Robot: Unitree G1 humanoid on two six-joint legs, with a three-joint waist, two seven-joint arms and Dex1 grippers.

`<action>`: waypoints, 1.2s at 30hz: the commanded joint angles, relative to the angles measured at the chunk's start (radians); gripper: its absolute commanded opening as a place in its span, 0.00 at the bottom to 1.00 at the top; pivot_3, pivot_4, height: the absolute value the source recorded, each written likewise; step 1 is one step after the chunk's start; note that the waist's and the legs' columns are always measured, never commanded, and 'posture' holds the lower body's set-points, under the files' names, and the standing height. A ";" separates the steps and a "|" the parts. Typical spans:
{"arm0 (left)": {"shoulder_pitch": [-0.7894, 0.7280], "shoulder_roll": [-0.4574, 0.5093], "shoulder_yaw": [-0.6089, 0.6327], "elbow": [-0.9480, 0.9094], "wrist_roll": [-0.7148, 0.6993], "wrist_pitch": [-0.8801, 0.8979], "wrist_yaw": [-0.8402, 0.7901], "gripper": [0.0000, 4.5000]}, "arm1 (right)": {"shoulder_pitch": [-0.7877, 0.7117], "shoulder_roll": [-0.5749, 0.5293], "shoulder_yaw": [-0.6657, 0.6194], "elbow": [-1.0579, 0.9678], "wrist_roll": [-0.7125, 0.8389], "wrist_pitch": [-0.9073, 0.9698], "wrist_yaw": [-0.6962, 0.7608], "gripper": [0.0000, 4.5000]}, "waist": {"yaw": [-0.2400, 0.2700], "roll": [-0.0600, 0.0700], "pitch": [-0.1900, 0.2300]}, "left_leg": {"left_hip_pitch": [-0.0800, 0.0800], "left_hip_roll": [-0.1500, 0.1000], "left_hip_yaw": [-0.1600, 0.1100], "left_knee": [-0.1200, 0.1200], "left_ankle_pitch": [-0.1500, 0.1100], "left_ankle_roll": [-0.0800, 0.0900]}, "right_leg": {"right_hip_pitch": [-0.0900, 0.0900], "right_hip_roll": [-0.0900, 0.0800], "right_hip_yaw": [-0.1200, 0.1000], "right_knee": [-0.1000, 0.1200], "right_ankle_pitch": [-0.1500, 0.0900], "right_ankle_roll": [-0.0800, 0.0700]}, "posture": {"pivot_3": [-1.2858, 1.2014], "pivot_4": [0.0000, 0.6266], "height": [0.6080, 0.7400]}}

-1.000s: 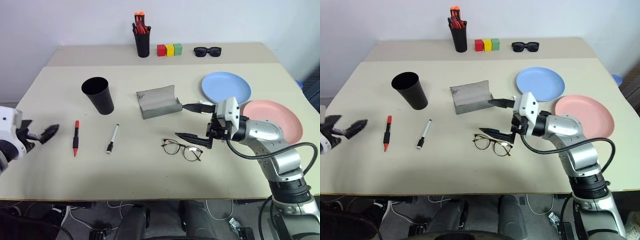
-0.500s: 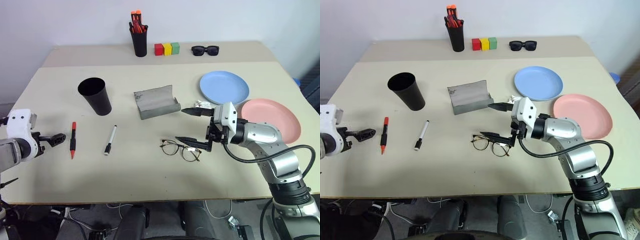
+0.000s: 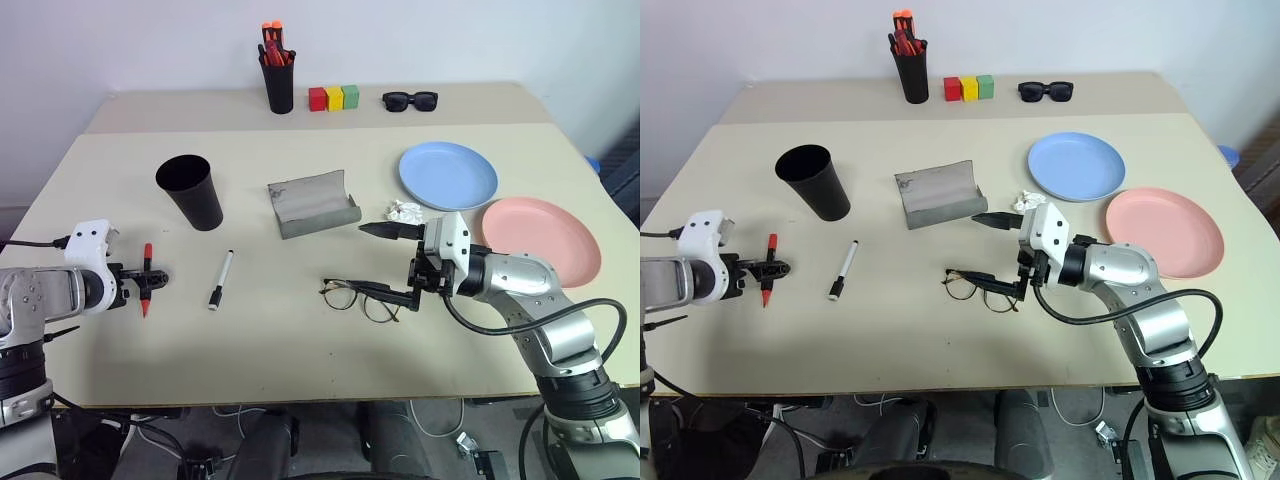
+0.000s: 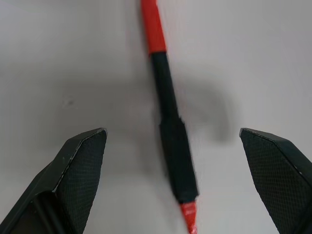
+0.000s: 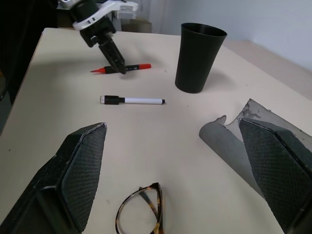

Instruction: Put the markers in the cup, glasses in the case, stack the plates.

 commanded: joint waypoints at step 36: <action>-0.295 -0.138 0.088 0.244 0.082 -1.241 -0.214 0.01 | -0.064 0.031 -0.137 -0.021 0.249 0.127 -0.051 0.99 | 0.017 -0.002 -0.001 | -0.001 0.000 0.000 0.002 0.001 -0.001 | 0.002 -0.001 -0.001 -0.002 0.002 0.001 | 0.52 0.24 1.00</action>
